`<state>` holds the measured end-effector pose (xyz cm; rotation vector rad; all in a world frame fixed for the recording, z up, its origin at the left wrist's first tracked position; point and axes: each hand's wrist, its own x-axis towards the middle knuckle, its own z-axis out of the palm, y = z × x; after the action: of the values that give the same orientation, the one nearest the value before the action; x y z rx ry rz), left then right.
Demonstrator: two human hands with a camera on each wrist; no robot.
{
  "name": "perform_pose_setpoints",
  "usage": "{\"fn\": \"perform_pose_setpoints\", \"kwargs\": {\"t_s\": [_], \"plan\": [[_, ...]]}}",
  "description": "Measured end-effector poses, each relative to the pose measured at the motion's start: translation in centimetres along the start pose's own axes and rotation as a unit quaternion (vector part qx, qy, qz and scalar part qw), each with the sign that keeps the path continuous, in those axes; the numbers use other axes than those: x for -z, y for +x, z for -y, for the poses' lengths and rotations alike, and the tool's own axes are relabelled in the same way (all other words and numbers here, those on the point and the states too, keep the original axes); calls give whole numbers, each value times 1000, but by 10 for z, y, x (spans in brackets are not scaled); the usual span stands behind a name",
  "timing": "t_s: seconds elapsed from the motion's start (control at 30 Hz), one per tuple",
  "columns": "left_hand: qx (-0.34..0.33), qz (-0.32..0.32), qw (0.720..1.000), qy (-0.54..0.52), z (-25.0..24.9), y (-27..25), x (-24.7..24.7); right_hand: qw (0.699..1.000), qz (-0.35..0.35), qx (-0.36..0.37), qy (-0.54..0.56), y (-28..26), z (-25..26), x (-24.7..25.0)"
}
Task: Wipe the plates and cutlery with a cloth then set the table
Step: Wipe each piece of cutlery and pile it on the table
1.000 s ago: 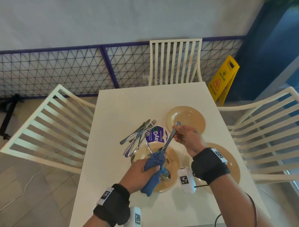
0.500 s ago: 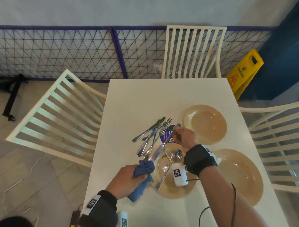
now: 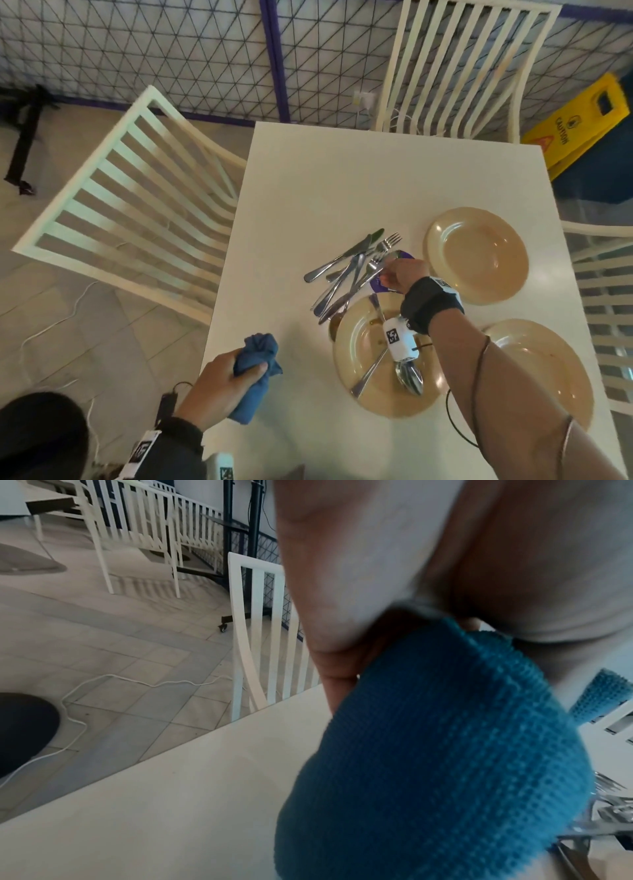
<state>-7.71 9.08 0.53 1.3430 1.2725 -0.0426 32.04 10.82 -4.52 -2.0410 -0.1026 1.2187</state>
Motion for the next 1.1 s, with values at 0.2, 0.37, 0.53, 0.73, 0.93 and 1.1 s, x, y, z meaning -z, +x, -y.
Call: {"fn": "perform_pose_setpoints", "kwargs": {"t_s": [0.2,0.37,0.53,0.73,0.93,1.1], "plan": [[-7,3,1000,-5,-11,-1,-11,990,-1,59,-126,-17,-4,15],[-9,4,1000,5,-18,-4,-21,983,-34,127,-129,-69,-33,46],[-12,-12,1000,15,-28,-8,-34,922,7,112,-370,-98,-106,67],[-28,-12,1000,-7,-47,-15,-63,871,-10,157,-464,-98,-168,48],[-18,-26,998,-45,-66,-26,-92,882,-41,148,-446,-90,-177,38],[25,-16,995,-91,-83,-42,-113,904,17,105,-415,-102,-161,51]]}}
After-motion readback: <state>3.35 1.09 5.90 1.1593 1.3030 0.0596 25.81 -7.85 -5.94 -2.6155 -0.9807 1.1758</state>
